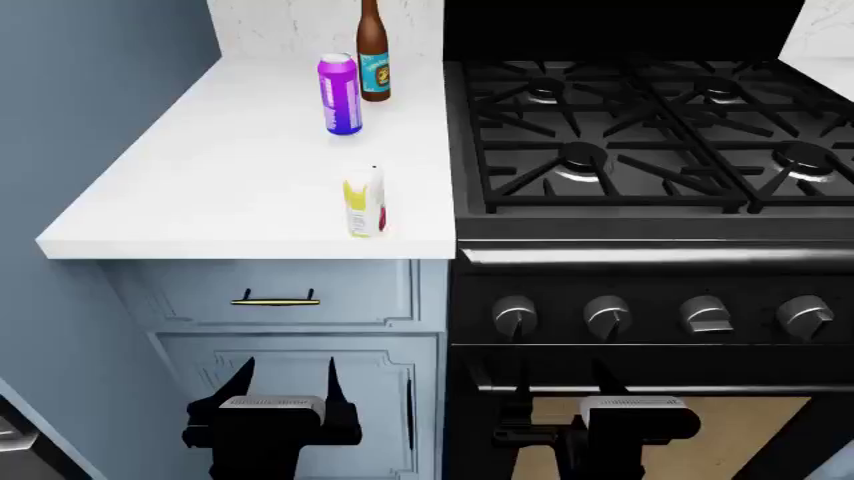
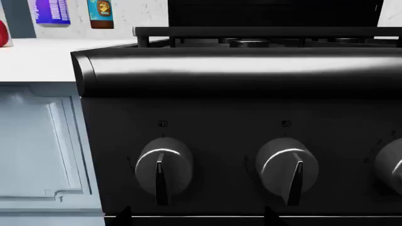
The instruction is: Move the drinks to the dining counter.
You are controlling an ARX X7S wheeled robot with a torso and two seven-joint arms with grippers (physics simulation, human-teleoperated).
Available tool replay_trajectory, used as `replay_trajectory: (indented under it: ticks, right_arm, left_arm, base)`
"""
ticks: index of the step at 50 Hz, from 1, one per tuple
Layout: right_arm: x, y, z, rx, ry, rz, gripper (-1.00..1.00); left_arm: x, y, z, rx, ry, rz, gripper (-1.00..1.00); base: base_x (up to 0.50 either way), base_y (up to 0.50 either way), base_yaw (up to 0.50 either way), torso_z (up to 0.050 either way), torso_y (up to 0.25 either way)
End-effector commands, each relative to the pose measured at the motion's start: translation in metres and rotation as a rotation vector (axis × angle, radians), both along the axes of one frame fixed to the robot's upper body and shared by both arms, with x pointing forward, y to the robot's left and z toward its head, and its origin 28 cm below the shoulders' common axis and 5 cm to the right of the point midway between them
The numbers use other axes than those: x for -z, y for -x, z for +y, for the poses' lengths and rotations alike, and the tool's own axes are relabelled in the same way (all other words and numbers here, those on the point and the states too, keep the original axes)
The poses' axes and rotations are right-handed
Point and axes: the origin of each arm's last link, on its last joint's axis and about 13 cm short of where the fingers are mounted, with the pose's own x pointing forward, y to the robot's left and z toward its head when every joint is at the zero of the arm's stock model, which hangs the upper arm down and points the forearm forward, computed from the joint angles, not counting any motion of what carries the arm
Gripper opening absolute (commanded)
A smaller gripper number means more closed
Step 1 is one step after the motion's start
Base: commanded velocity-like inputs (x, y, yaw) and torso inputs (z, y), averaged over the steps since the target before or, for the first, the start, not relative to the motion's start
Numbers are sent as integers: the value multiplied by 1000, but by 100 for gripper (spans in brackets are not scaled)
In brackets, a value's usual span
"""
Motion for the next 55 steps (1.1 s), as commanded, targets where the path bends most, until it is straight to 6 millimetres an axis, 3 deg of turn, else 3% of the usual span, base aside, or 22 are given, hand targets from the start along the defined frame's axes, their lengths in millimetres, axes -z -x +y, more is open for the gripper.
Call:
replay_trajectory:
  ticks: [1,6,10,16,21,26,32,35,41,44,48,55]
  right_arm:
    - [0,0,1,-5,-3,2,100]
    - [-2,-1,2,-19,4,8,100]
    - [-20,-3,2,-30,-4,-1,100]
    - [-61,-14,2,-9,5,-51,100]
    - [-98,-19,1,-3,22,-95,100]
    - [-125,-23,4,-15,31,-117,100]
    - [-183,-35,8,-44,69,-156,100]
    - [-220,-48,10,-63,91,-181,100]
    - [-276,-69,5,-78,105,-171,100]
    - [-292,-70,4,-94,106,-193,100]
    - [-298,-70,2,-109,80,-191,100]
    - [-323,-61,-2,-124,66,-231,100]
  left_arm:
    - [0,0,0,-3,0,0,100]
    - [-2,1,0,-4,-29,-15,100]
    - [-20,-4,-2,7,-113,-23,100]
    - [-75,-22,-6,-27,-132,-88,100]
    - [-126,-29,-8,-41,-122,-119,100]
    - [-165,-28,-10,-46,-121,-130,100]
    - [-219,-37,-10,-39,-121,-147,100]
    - [-247,-48,-12,-40,-158,-159,100]
    - [-303,-60,-7,-17,-118,-161,100]
    - [-320,-67,-6,-20,-105,-183,100]
    - [-332,-69,-2,-40,-72,-191,100]
    - [-337,-66,14,-57,-83,-197,100]
  base:
    - [0,0,0,0,0]
    - [0,0,0,0,0]
    - [0,0,0,0,0]
    - [0,0,0,0,0]
    - [0,0,0,0,0]
    - [0,0,0,0,0]
    - [0,0,0,0,0]
    - [0,0,0,0,0]
    - [0,0,0,0,0]
    - [0,0,0,0,0]
    - [0,0,0,0,0]
    - [0,0,0,0,0]
